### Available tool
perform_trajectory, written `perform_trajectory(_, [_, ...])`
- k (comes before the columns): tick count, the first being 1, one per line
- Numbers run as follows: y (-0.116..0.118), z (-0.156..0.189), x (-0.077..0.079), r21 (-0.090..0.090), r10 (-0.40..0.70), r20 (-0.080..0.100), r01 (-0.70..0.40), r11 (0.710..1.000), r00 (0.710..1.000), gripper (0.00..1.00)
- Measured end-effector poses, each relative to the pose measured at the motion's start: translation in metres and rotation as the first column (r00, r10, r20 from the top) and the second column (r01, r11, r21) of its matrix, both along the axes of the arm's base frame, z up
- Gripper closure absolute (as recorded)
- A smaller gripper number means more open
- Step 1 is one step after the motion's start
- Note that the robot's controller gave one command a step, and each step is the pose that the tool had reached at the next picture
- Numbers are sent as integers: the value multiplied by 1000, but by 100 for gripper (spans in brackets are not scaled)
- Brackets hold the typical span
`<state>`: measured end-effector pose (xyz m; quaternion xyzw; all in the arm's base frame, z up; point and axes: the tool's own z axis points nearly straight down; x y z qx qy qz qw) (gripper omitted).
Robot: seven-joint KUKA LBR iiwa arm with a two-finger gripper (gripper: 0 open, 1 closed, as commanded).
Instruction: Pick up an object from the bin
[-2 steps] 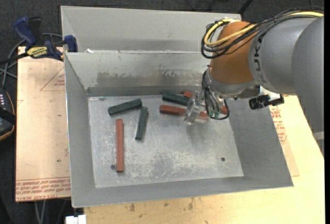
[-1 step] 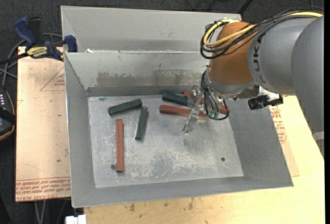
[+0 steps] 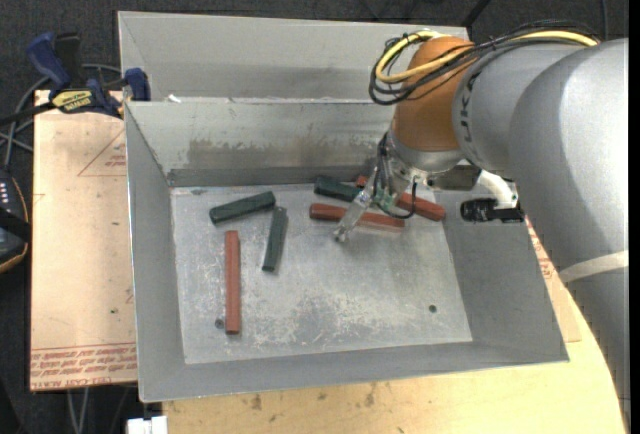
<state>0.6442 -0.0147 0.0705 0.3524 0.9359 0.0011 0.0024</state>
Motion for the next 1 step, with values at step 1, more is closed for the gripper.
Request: perform_trajectory(1, [0,3,1,0,2,1,-2,1000,1000,100])
